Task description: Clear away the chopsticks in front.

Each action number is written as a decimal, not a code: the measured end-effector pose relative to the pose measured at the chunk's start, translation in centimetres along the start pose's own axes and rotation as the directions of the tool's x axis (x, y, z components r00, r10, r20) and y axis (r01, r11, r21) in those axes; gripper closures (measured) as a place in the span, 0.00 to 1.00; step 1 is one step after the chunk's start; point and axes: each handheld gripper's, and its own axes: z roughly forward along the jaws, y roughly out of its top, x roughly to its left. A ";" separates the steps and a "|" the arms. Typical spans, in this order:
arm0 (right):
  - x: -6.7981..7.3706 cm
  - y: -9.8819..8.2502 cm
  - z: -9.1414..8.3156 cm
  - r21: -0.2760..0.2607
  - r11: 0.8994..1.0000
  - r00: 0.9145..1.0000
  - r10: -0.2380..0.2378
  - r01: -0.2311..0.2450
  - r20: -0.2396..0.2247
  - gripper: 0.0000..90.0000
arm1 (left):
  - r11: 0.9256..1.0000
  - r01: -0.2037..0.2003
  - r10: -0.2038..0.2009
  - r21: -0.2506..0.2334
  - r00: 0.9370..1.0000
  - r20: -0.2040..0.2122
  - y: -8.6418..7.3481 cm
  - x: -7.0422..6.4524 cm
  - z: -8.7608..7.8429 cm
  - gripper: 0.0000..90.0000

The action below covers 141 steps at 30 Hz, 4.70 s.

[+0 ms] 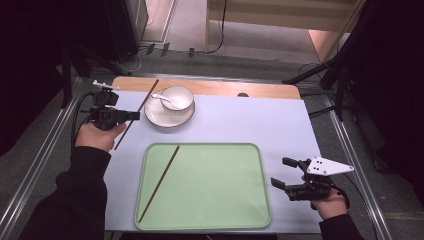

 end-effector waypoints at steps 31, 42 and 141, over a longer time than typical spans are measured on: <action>0.0 0.0 -0.1 -0.007 1.000 1.000 -0.005 0.005 0.003 0.20 | 0.997 -0.017 0.014 0.070 0.999 0.052 -12.4 -5.8 3.4 0.96; 0.2 0.0 -0.1 -0.005 1.000 1.000 -0.005 0.005 -0.002 0.20 | 0.991 0.005 -0.012 0.133 0.998 0.053 -15.3 -6.5 5.1 0.96; -0.2 -0.3 -0.1 -0.001 1.000 1.000 0.017 -0.017 -0.014 0.20 | 0.967 -0.211 0.230 -0.141 0.964 0.133 -14.9 4.3 -3.4 0.39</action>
